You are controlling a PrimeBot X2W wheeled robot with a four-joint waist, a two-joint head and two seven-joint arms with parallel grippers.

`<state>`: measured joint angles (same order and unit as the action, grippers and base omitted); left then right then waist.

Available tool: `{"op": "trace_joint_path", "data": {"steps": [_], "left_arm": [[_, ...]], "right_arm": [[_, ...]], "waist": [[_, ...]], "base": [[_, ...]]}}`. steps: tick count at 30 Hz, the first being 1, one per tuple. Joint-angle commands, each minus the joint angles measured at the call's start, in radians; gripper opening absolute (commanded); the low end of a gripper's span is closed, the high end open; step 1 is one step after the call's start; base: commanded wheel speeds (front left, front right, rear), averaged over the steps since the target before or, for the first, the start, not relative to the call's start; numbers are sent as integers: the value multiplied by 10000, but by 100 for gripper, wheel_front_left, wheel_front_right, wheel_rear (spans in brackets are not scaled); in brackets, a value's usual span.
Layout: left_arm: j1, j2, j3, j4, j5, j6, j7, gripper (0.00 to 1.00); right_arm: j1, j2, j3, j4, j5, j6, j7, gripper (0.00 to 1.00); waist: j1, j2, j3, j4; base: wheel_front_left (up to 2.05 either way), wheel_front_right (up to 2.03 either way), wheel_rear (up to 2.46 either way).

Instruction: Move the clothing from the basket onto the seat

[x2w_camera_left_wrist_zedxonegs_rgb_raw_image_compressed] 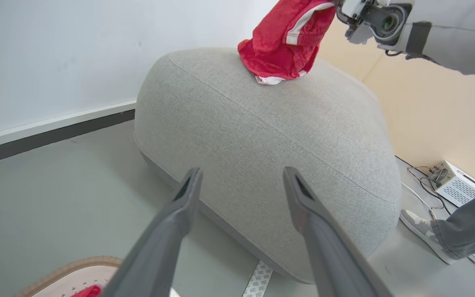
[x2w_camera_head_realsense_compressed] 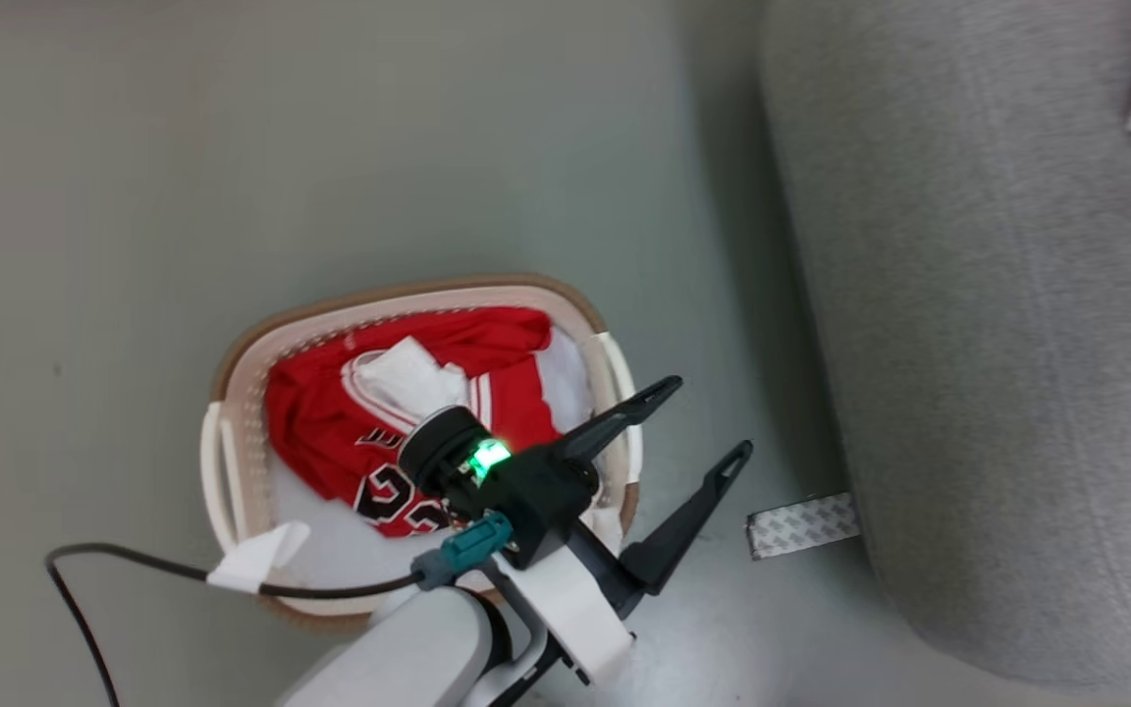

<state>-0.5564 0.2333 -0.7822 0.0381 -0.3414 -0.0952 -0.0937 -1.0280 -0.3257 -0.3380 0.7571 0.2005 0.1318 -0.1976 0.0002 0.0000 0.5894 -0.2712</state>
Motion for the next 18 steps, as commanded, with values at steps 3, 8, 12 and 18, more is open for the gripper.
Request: {"op": "trace_joint_path", "data": {"steps": [3, 8, 12, 18], "left_arm": [[101, 0, 122, 130, -249, 97, -222, 100], [456, 116, 425, 329, -557, 260, -472, 100], [928, 313, 860, 419, -947, 594, -709, 100], [1687, 638, 1462, 519, -1237, 1097, -1145, 100]], "right_arm": [[64, 385, -853, 854, -804, -21, -314, 87], [800, 1064, -1727, 1341, -1644, -21, -607, 100], [1628, 1635, -1689, 660, -1917, -21, -668, 100], [3543, 2384, -648, -1118, -1780, -21, -668, 100]], "waist": [[-2, 0, 67, 250], [-2, 0, -392, 200], [-2, 0, -869, 0], [-2, 0, -1666, -174]], "base": [[0, 0, 0], [0, 0, 0], [0, 0, 0], [0, 0, 0]]}}
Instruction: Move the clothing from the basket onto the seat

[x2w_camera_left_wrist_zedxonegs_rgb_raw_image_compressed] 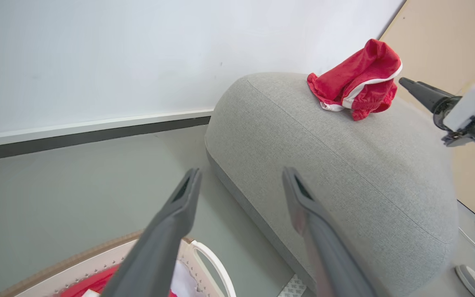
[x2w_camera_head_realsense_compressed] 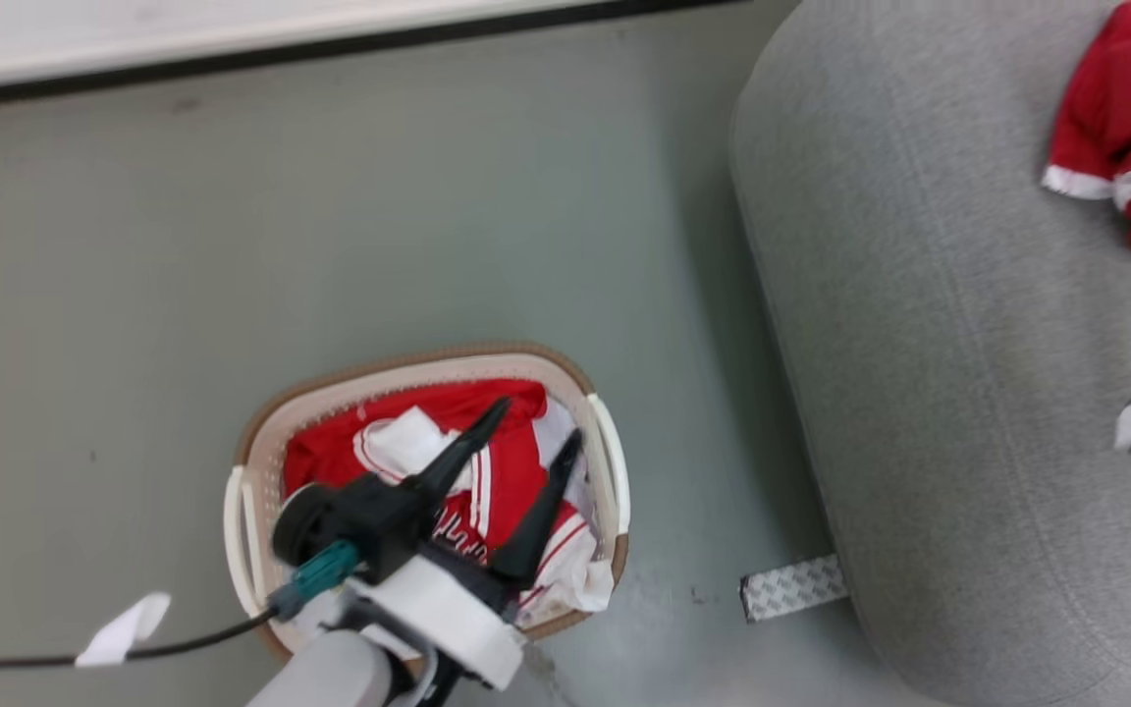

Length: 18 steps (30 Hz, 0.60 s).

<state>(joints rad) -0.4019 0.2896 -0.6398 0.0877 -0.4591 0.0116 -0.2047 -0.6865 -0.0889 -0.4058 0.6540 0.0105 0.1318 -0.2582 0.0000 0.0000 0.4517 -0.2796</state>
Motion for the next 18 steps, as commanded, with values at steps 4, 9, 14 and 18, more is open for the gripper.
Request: {"op": "trace_joint_path", "data": {"steps": [4, 9, 14, 18], "left_arm": [[604, 221, 473, 82, -167, 343, -386, 100], [1296, 216, 1268, 200, -200, 689, -598, 100], [2222, 39, 2374, -35, 513, 800, -592, 100], [3058, -304, 3488, -206, 855, 640, -597, 100]], "right_arm": [[1395, 278, 970, -1233, 445, -21, -47, 100], [2692, 372, 2102, -2415, 690, -22, -43, 100], [3704, 396, 2969, -3492, 1152, -22, -42, 100], [4356, 383, 3500, -4069, 1460, -22, -44, 100]], "waist": [[0, 0, -854, -74], [0, 0, -1577, 87], [0, 0, -2165, 332], [0, 0, -2551, 576]], "base": [[0, 0, 0], [0, 0, 0], [0, 0, 0], [0, 0, 0]]}}
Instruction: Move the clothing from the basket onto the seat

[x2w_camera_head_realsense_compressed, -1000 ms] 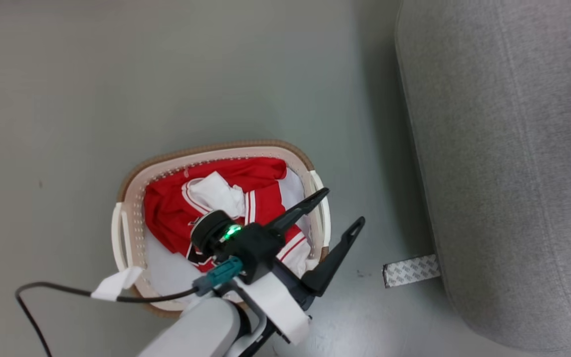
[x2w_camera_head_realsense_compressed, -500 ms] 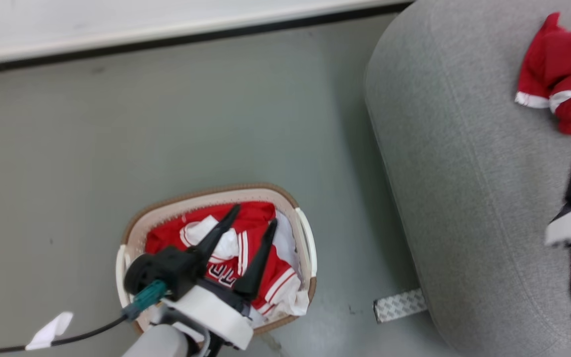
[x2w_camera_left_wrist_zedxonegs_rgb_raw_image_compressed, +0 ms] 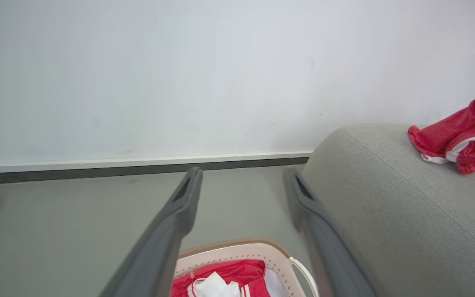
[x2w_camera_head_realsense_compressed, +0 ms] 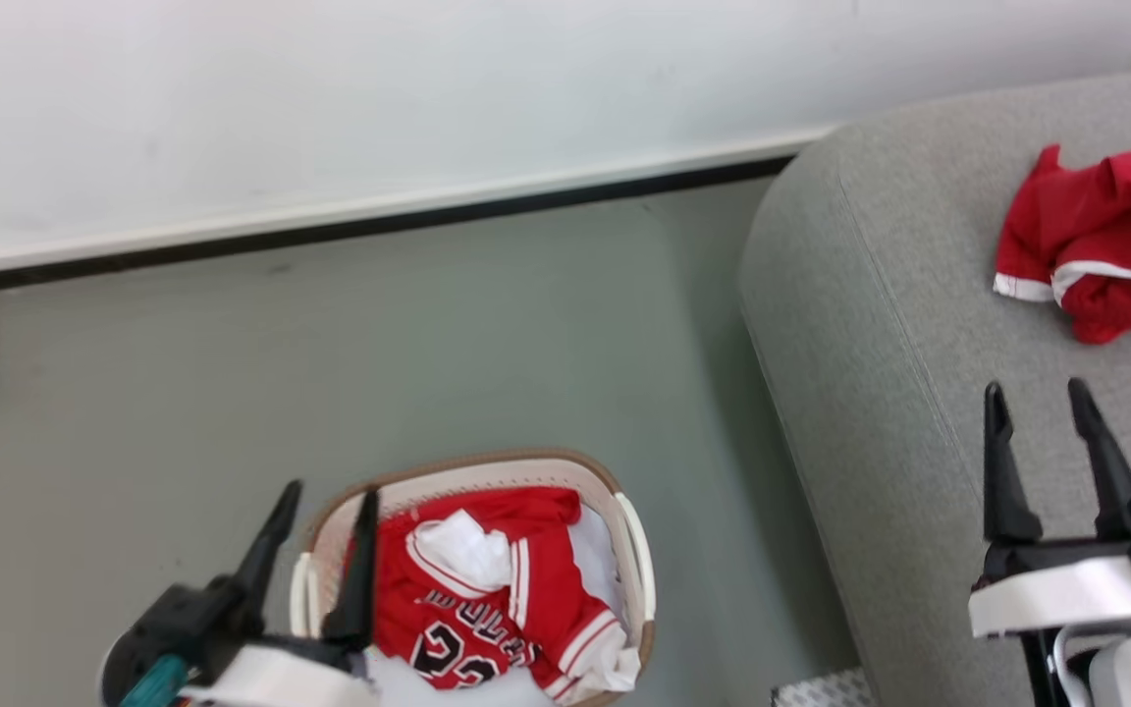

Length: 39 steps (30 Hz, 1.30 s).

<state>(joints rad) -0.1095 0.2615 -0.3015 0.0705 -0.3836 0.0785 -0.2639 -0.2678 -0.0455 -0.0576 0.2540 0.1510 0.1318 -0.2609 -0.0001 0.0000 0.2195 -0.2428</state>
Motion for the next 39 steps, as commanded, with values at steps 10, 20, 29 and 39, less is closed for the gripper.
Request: {"op": "trace_joint_path", "data": {"steps": [10, 20, 29, 39], "left_arm": [[1689, -1113, 2169, -125, 1002, -792, -7, 100], [2430, -1869, 3213, 43, 1651, -1508, -7, 100], [2653, -2055, 3586, 48, 1801, -1776, -7, 100], [2303, -2090, 3391, 143, 2012, -1975, -9, 100]], "right_arm": [[1490, -44, 624, -397, -91, -22, -16, 100], [2219, -41, 986, -218, 66, -22, -16, 100], [2341, -44, 1051, -112, 138, -22, -17, 100], [1959, -41, 1257, -243, 183, -22, -17, 100]], "waist": [[1, 0, -1145, 807], [1, 0, -1997, 1131], [1, 0, -2244, 1272], [1, 0, -1615, 965]], "base": [[0, 0, 0], [0, 0, 0], [0, 0, 0], [0, 0, 0]]}}
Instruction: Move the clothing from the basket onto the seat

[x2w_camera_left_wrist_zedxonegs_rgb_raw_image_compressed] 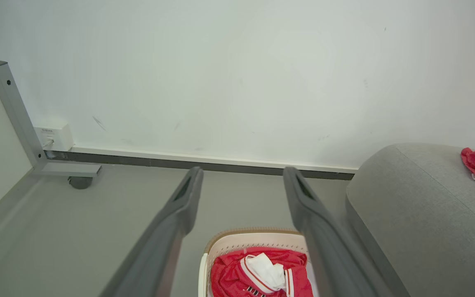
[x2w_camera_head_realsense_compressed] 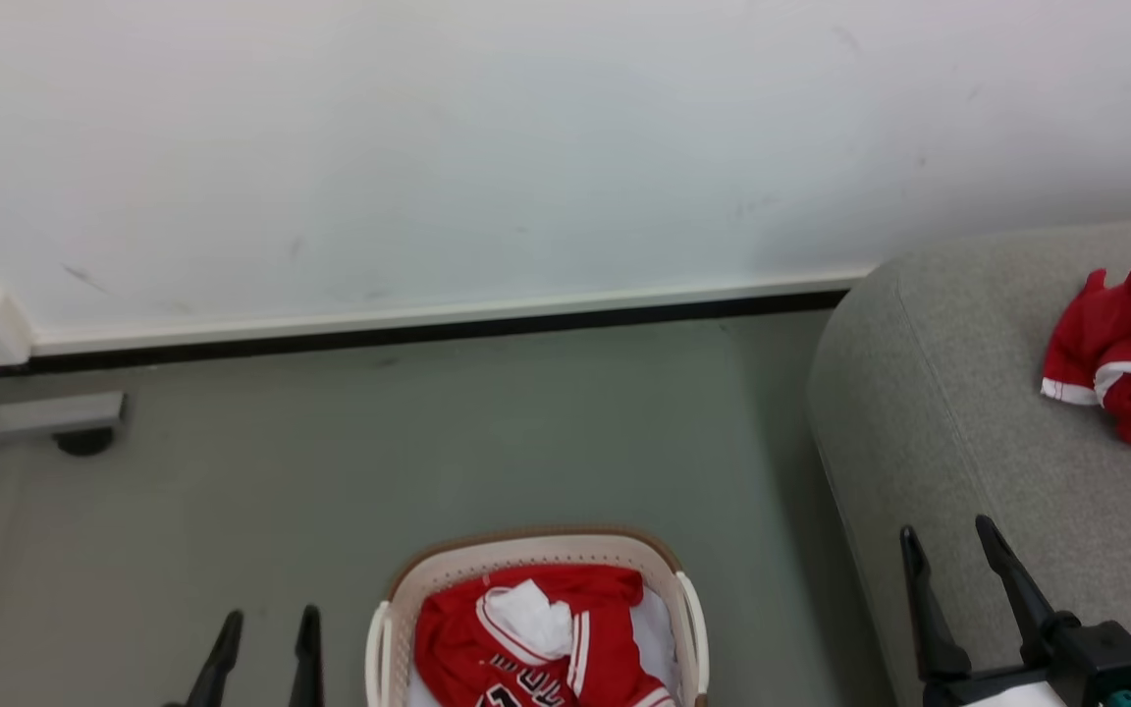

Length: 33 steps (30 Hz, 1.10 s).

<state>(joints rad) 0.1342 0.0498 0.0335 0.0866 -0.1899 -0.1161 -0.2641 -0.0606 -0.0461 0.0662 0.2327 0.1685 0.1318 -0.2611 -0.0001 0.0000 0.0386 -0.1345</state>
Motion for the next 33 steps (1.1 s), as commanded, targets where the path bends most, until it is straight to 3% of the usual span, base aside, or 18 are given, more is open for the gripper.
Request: {"op": "trace_joint_path", "data": {"steps": [1, 12, 21, 33], "left_arm": [[-267, 28, -25, 20, 123, -47, -5, 100], [-2884, 836, -1625, 1794, 473, -140, 71, 100], [-5713, 1537, -3260, 3827, 262, -148, 1468, 100], [-8907, 1436, -4636, 6129, 361, -149, 3120, 100]], "right_arm": [[-194, -35, 45, -57, 7, -22, -15, 100], [-1335, -32, 113, -545, 252, -22, -15, 100], [-2411, -26, 273, -979, 411, -22, -15, 100], [-3987, -26, 905, -1655, 312, -22, -15, 100]], "waist": [[1, 0, 345, -181], [1, 0, 2890, -1055], [1, 0, 5040, -1748], [1, 0, 7635, -1923]], "base": [[0, 0, 0], [0, 0, 0], [0, 0, 0], [0, 0, 0]]}}
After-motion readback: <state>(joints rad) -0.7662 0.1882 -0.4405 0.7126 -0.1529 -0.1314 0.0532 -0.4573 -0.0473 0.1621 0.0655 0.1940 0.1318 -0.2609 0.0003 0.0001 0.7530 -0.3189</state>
